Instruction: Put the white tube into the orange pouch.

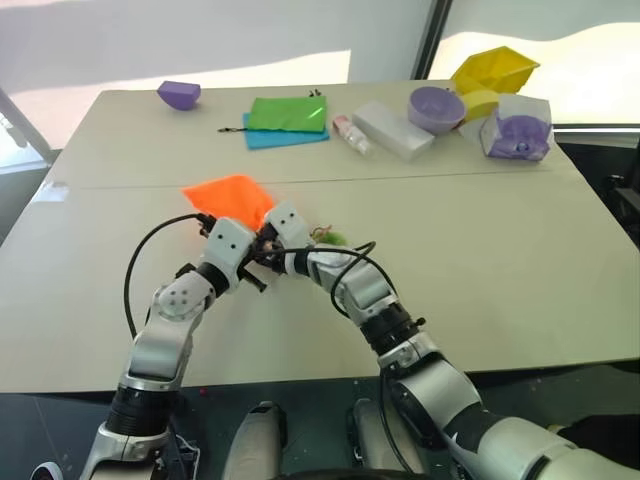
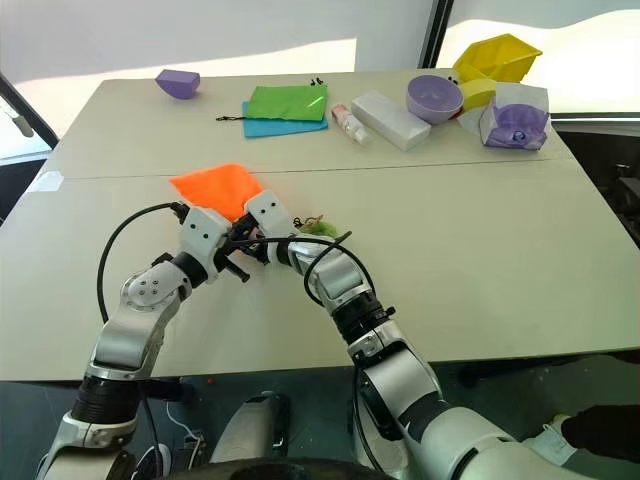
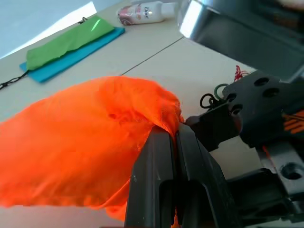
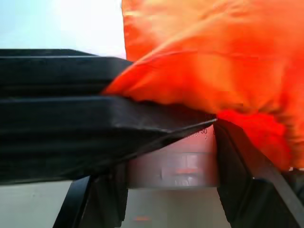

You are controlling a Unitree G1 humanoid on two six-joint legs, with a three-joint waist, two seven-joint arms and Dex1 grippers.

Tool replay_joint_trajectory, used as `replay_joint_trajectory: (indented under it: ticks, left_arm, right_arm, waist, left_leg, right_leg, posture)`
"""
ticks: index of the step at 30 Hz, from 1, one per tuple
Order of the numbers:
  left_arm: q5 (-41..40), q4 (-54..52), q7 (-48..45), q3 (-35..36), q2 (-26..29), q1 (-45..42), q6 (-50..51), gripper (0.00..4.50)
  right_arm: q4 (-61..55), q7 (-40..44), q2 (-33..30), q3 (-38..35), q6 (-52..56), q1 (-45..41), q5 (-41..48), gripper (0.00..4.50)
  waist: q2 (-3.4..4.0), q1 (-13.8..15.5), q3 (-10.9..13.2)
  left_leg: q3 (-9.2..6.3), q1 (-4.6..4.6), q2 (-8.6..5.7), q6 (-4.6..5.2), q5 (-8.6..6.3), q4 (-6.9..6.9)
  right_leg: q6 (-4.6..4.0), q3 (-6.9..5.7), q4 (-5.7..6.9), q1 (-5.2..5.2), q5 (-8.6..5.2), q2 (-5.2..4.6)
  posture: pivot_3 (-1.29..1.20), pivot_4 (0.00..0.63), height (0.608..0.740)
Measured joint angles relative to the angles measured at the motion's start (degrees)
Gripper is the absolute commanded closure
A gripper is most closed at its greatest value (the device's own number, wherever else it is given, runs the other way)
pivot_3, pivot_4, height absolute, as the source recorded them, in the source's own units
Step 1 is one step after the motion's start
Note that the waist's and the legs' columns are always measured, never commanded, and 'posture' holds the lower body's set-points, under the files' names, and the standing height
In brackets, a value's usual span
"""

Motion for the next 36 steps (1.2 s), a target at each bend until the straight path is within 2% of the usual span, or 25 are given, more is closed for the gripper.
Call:
replay_joint_trajectory:
  ticks: [12, 17, 25, 27, 30, 36]
  left_arm:
    - [0.1, -0.5, 0.1, 0.2, 0.9, 1.7, 0.0, 4.50]
    - [0.3, -1.3, -0.5, 0.2, 3.1, 3.1, -0.9, 4.50]
    - [0.5, -1.3, -0.8, 0.0, 4.5, 3.1, -2.2, 4.50]
    - [0.5, -1.3, -0.8, 0.0, 4.5, 3.1, -2.2, 4.50]
    - [0.6, -1.1, -0.4, 0.2, 4.4, 3.3, -2.2, 4.50]
    - [1.8, -0.5, 1.0, 0.7, 4.3, 3.0, -2.5, 4.50]
  right_arm:
    - [7.1, -2.6, 0.6, 0.1, -4.1, -3.4, -0.6, 2.67]
    - [7.7, -1.5, 0.6, 1.9, -6.2, -3.4, -1.9, 2.67]
    - [8.3, -0.2, 0.6, 0.1, -6.2, -3.4, 1.1, 2.67]
    - [8.5, 0.2, 0.6, -0.1, -6.2, -3.4, 1.1, 1.63]
    - [8.6, 0.2, 0.6, 0.3, -5.9, -3.4, 0.8, 0.39]
    - [0.8, 6.2, -0.3, 2.5, -2.2, -0.2, 1.1, 0.39]
  waist:
    - [0.01, 0.0, 0.0]
    - [0.04, 0.0, 0.0]
    - [0.04, -0.1, 0.0]
    - [0.04, -0.1, 0.0]
    - [0.05, 0.0, 0.0]
    - [0.05, 0.0, 0.0]
  left_leg:
    - [-0.01, 0.08, -0.01, -0.06, 0.03, 0.00]
    - [-0.01, 0.09, -0.01, -0.06, 0.04, 0.00]
    - [0.01, 0.08, 0.01, -0.06, 0.04, -0.07]
    - [0.01, 0.08, 0.01, -0.06, 0.04, -0.07]
    - [0.01, 0.08, 0.01, -0.06, 0.04, -0.08]
    - [0.00, 0.04, 0.01, -0.06, 0.03, -0.13]
  right_leg:
    - [-0.01, 0.02, 0.09, 0.05, 0.00, -0.04]
    - [-0.02, 0.04, 0.12, 0.02, 0.00, -0.03]
    - [-0.02, 0.05, 0.11, -0.02, 0.00, -0.05]
    - [-0.02, 0.06, 0.11, -0.02, 0.00, -0.05]
    - [-0.02, 0.06, 0.11, -0.04, 0.00, -0.05]
    - [-0.02, 0.06, 0.05, -0.07, -0.01, -0.06]
  posture:
    - [0.00, 0.150, 0.740]
    - [0.00, 0.150, 0.740]
    - [0.00, 0.150, 0.740]
    - [0.00, 0.150, 0.740]
    - [0.00, 0.150, 0.740]
    - [0.00, 0.150, 0.740]
